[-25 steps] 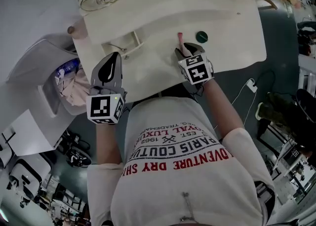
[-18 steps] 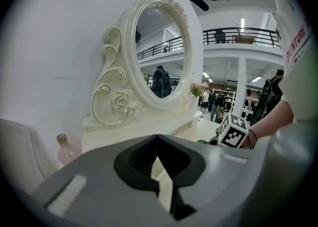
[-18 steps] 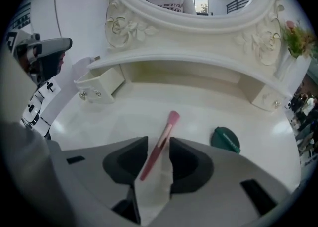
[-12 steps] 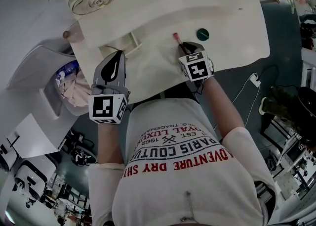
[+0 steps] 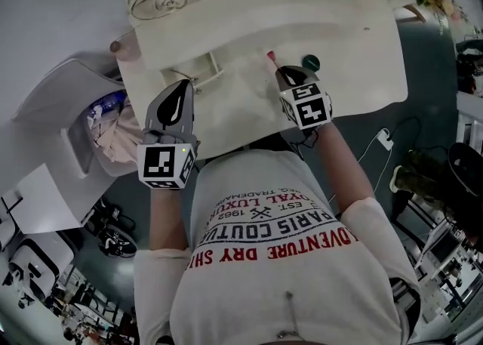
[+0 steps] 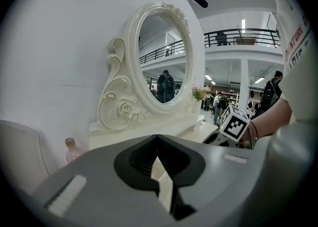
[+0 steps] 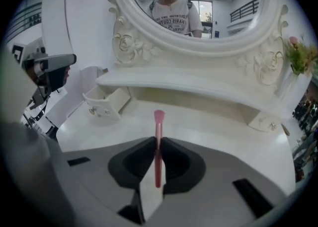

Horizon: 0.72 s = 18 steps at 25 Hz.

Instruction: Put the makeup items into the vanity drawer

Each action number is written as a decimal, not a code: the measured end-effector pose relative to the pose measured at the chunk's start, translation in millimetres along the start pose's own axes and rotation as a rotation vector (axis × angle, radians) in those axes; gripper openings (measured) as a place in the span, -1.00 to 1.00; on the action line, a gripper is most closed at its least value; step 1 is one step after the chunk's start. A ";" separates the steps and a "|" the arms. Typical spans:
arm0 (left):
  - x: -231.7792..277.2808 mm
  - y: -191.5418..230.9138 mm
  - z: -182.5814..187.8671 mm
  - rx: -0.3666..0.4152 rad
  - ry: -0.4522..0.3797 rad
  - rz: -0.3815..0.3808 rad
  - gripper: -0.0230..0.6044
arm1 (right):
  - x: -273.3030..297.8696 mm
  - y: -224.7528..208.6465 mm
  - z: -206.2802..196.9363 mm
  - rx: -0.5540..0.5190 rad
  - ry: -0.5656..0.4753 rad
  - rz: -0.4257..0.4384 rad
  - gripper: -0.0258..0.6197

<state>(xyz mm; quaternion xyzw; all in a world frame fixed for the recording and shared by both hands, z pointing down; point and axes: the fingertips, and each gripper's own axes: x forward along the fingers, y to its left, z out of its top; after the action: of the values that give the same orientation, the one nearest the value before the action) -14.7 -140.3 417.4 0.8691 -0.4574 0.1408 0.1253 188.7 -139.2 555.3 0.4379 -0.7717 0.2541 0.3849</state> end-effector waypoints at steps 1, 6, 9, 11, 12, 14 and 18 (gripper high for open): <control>-2.9 0.7 2.9 0.001 -0.010 0.009 -0.89 | -3.6 2.7 8.9 -0.019 -0.021 0.008 -0.76; -24.0 12.3 13.7 -0.009 -0.055 0.077 -0.89 | -15.7 24.6 54.8 -0.138 -0.109 0.064 -0.76; -40.0 21.6 16.0 -0.014 -0.072 0.122 -0.89 | -18.7 42.2 77.2 -0.199 -0.145 0.102 -0.76; -50.7 27.4 15.7 -0.023 -0.083 0.155 -0.89 | -19.0 55.6 89.0 -0.244 -0.161 0.131 -0.76; -55.9 30.3 14.9 -0.027 -0.087 0.172 -0.89 | -18.6 62.9 94.3 -0.268 -0.168 0.147 -0.76; -66.3 35.9 12.7 -0.037 -0.092 0.206 -0.89 | -16.4 79.0 103.9 -0.315 -0.180 0.185 -0.76; -88.0 46.4 6.8 -0.054 -0.101 0.265 -0.89 | -7.9 115.4 116.6 -0.410 -0.185 0.264 -0.76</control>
<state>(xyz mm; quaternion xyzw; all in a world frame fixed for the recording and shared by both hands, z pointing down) -100.1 -101.4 383.6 0.8032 -0.5776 0.0999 0.1058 47.3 -164.1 475.4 0.2678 -0.8895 0.0992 0.3567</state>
